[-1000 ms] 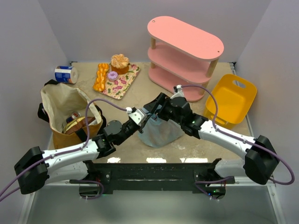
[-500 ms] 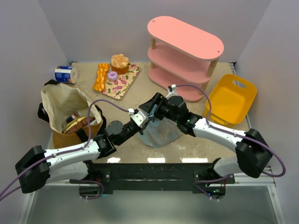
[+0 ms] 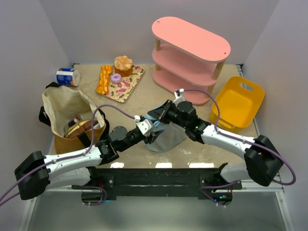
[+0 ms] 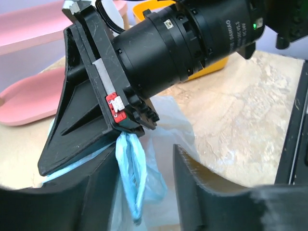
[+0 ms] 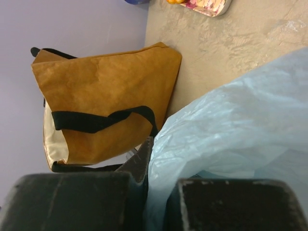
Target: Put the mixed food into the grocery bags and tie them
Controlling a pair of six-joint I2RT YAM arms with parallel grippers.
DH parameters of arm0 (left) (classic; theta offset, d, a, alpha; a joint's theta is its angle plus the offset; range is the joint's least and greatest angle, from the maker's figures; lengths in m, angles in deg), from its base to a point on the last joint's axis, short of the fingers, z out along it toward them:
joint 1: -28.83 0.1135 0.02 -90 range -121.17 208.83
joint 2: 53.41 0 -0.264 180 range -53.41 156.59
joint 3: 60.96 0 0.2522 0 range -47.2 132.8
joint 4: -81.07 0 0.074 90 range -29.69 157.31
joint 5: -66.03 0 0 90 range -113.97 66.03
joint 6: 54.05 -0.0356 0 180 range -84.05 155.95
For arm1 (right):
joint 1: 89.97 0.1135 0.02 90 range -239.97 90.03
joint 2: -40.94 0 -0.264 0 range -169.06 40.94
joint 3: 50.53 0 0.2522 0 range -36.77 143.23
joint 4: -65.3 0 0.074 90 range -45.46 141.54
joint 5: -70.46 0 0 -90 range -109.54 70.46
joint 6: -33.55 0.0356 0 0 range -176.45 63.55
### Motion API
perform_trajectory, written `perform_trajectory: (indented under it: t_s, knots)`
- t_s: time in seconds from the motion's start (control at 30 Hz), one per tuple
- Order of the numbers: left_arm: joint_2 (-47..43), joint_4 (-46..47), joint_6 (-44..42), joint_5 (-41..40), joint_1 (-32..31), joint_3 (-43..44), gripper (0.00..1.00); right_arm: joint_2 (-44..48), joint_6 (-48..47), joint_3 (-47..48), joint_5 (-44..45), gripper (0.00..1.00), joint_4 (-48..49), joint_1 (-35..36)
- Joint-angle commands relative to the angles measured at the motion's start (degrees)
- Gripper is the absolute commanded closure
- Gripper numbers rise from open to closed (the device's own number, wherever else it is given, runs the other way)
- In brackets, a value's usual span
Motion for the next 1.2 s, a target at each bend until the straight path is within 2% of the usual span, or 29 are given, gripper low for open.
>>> perform_trajectory:
  t_s: [0.0, 0.03, 0.13, 0.23, 0.3, 0.4, 0.53, 0.67, 0.7, 0.73, 0.8, 0.83, 0.9, 0.93, 1.0, 1.03, 1.07, 1.17]
  knots:
    - [-5.9, -4.2, 3.2, 1.2, 0.0, 0.4, 0.27, 3.4, -2.3, -3.4, -2.0, 1.0, 9.7, -1.1]
    - [-7.4, -5.1, 5.0, 0.5, 0.1, 0.4, 0.17, 3.4, -3.1, -3.8, -2.5, 1.0, 10.2, -1.6]
    - [-13.2, -9.6, 6.4, 0.0, 0.5, 1.1, 0.06, 3.9, -5.3, -5.6, -5.5, 1.0, 10.9, -3.7]
    - [-16.6, -13.9, 7.8, -0.5, 2.8, 0.6, 0.03, 5.4, -7.9, -7.1, -8.1, 1.0, 11.0, -5.1]
    - [-17.6, -14.9, 9.6, 0.9, 6.2, -0.3, 0.03, 6.5, -10.0, -7.6, -9.2, 1.0, 10.3, -5.9]
    - [-15.5, -12.7, 11.4, 9.9, 9.4, -1.8, 0.02, 8.6, -12.1, -8.4, -11.0, 1.0, 9.3, -7.2]
    - [-9.7, -9.5, 12.3, 15.0, 9.4, -1.0, 0.04, 10.9, -13.2, -9.4, -12.4, 1.0, 8.1, -8.3]
    - [-4.5, 0.3, 15.1, 19.0, 9.4, -2.8, 0.08, 12.2, -13.3, -10.2, -13.8, 1.0, 7.6, -9.2]
    - [-3.7, 1.9, 15.5, 19.3, 9.4, -3.2, 0.12, 12.6, -13.3, -10.3, -13.9, 1.0, 7.4, -9.3]
    - [-2.8, 3.3, 15.7, 20.0, 9.4, -3.3, 0.22, 12.8, -13.2, -10.5, -13.9, 1.0, 7.5, -9.3]
    - [0.1, 6.9, 17.0, 21.8, 9.3, -3.8, 0.34, 13.4, -13.1, -10.9, -13.8, 1.0, 7.3, -9.5]
    - [1.2, 8.6, 18.2, 22.6, 9.3, -4.2, 0.45, 13.6, -13.1, -11.0, -13.6, 1.0, 7.3, -9.6]
    - [4.1, 13.6, 19.2, 23.6, 9.2, -5.4, 0.56, 14.0, -12.8, -11.7, -13.6, 1.0, 7.5, -9.7]
    - [5.2, 15.0, 19.8, 23.6, 9.2, -5.8, 0.67, 14.1, -12.6, -11.9, -13.6, 1.0, 8.0, -9.7]
    - [7.8, 17.9, 20.3, 23.8, 8.6, -6.1, 0.8, 14.1, -12.2, -12.5, -13.9, 1.0, 8.6, -9.9]
    - [8.6, 18.5, 20.7, 23.7, 8.4, -6.2, 0.94, 14.5, -12.1, -12.5, -13.7, 1.0, 8.0, -9.9]
    - [9.5, 18.9, 20.9, 23.5, 8.0, -6.2, 0.99, 14.8, -12.0, -12.8, -13.4, 1.0, 7.8, -9.9]
    - [10.0, 18.6, 21.3, 21.9, 7.0, -6.5, 1.0, 16.0, -11.1, -12.9, -13.5, 1.0, 6.8, -10.5]
